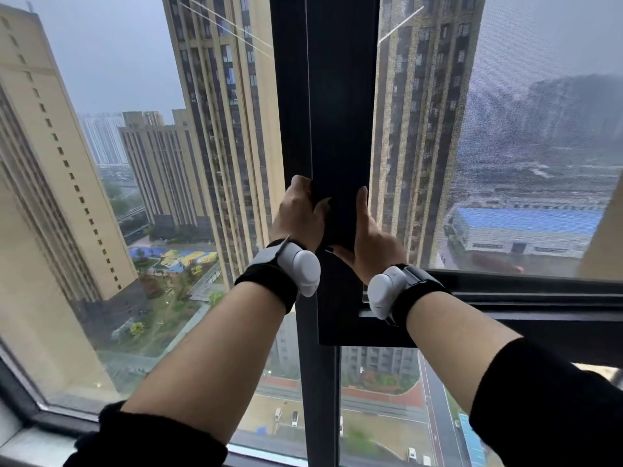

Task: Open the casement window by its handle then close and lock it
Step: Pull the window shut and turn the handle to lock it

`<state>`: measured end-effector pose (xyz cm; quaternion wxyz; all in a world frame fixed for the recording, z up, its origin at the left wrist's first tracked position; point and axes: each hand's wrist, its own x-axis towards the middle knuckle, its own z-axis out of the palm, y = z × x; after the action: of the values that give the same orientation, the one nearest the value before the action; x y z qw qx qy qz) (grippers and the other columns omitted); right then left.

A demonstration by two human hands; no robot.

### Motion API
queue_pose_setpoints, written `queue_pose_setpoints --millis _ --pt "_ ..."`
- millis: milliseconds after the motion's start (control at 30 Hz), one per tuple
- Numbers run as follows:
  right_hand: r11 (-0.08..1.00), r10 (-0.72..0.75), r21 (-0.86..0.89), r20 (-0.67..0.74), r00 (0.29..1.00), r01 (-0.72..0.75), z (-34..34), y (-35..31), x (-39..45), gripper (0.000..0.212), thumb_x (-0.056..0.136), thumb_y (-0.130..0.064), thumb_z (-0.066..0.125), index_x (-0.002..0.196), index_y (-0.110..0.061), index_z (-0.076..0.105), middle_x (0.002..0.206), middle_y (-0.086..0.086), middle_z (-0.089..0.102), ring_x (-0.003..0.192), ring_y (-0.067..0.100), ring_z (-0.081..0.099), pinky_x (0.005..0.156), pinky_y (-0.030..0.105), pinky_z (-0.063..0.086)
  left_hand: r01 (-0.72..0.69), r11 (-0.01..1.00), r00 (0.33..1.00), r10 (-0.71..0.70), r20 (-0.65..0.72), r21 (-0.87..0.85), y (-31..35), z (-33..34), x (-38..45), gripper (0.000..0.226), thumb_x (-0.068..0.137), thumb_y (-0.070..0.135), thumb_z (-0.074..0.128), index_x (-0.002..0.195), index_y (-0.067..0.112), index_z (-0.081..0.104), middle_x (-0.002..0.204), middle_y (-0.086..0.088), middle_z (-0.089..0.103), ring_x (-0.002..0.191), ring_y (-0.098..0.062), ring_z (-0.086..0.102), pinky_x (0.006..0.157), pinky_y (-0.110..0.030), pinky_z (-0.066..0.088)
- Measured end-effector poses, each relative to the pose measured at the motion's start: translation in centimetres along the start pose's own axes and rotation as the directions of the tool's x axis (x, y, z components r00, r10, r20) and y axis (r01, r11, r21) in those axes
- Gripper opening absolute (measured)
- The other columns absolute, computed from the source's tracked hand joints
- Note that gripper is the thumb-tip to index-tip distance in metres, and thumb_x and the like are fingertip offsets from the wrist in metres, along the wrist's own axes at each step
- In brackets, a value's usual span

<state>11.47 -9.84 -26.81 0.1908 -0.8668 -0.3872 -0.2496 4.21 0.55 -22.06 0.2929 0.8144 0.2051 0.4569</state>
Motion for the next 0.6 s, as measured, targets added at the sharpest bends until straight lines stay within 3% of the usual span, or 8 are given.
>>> queue_pose_setpoints --millis 133,300,600 --pt "1.0 -0.008 0.017 0.005 1.0 0.008 0.4 0.2 0.7 0.101 0.083 -0.057 0.051 0.143 -0.018 -0.021 0.12 0.009 0.058 0.077 0.027 0.067 0.058 0.028 0.041 -0.047 0.994 0.999 0.049 -0.02 0.097 -0.6 0.4 0.6 0.033 0.086 0.028 0.055 0.112 0.013 0.042 0.117 -0.005 0.051 0.102 -0.021 0.051 0.075 -0.034 0.04" --pt "0.999 0.008 0.038 0.003 1.0 -0.008 0.8 0.3 1.5 0.101 0.083 -0.056 0.052 0.143 -0.019 -0.021 0.125 0.009 0.056 0.08 0.028 0.067 0.062 0.03 0.045 -0.097 0.981 0.992 0.108 -0.058 0.168 -1.3 1.0 1.2 0.058 0.084 0.028 0.058 0.134 0.012 0.032 0.139 -0.01 0.032 0.128 -0.027 0.03 0.109 -0.04 0.027" --pt "1.0 -0.002 0.009 -0.045 0.999 0.003 2.2 0.8 2.9 0.101 0.081 -0.057 0.053 0.128 -0.024 -0.03 0.121 0.008 0.059 0.077 0.027 0.067 0.059 0.027 0.041 -0.12 0.985 0.993 0.119 0.017 0.121 -2.2 2.3 2.5 0.067 0.092 0.028 0.048 0.146 0.017 0.01 0.158 -0.003 0.002 0.145 -0.025 0.008 0.116 -0.039 0.012"
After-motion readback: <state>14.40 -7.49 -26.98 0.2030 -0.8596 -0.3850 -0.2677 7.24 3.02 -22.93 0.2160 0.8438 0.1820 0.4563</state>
